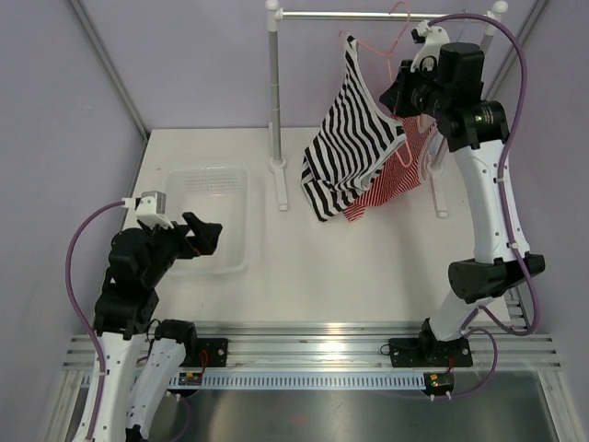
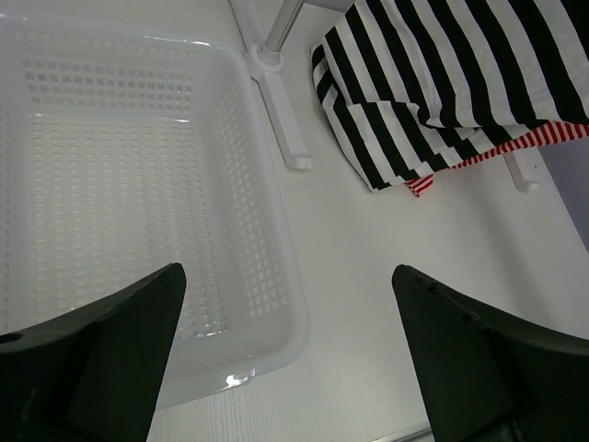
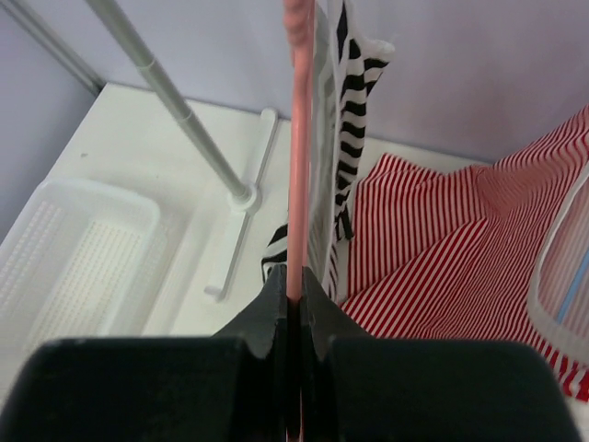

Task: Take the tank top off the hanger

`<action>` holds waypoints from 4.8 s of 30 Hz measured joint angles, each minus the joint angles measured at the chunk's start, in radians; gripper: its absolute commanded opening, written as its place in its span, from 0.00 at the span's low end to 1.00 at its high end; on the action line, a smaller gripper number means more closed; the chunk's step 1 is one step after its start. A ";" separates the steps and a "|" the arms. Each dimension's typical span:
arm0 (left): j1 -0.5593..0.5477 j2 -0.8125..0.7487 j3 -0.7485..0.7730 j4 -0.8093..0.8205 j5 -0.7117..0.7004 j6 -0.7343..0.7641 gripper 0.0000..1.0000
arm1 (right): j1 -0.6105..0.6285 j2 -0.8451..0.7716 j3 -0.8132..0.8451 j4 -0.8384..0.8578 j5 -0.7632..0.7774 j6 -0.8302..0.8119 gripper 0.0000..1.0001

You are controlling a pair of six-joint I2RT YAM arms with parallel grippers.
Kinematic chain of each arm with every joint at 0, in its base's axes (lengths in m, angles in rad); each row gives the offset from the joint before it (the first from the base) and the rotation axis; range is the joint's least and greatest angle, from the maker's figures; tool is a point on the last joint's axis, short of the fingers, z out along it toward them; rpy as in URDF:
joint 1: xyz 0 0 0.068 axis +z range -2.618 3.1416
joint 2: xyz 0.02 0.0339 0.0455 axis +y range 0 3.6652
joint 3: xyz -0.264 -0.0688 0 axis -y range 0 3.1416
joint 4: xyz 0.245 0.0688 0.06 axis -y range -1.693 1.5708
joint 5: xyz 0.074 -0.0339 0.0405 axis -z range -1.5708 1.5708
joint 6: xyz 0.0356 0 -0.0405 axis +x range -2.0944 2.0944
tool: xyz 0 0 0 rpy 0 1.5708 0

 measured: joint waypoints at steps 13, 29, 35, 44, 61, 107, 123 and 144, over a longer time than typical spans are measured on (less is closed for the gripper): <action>-0.325 0.232 0.220 0.003 -0.128 -0.089 0.99 | 0.035 -0.488 -0.499 -0.074 -0.084 0.061 0.00; -1.012 0.982 0.937 0.104 -0.610 0.008 0.88 | 0.041 -0.983 -0.747 -0.259 -0.153 0.084 0.00; -1.010 1.044 0.997 0.113 -0.617 0.032 0.79 | 0.041 -0.978 -0.791 -0.265 -0.177 0.085 0.00; -1.007 1.109 1.050 0.112 -0.678 0.071 0.52 | 0.041 -0.973 -0.792 -0.252 -0.232 0.095 0.00; -0.970 1.146 1.062 0.096 -0.767 0.085 0.00 | 0.042 -0.973 -0.826 -0.238 -0.238 0.081 0.00; -0.919 0.640 0.114 0.409 -0.241 -0.185 0.00 | 0.146 -1.078 -1.263 0.666 0.151 0.167 0.00; -0.918 0.646 0.173 0.146 -0.637 -0.217 0.59 | 0.146 -0.757 -0.898 0.203 0.232 0.178 0.00; -0.954 0.354 0.401 -0.367 -0.907 -0.045 0.99 | 0.080 -0.015 -0.095 0.022 0.360 0.009 0.00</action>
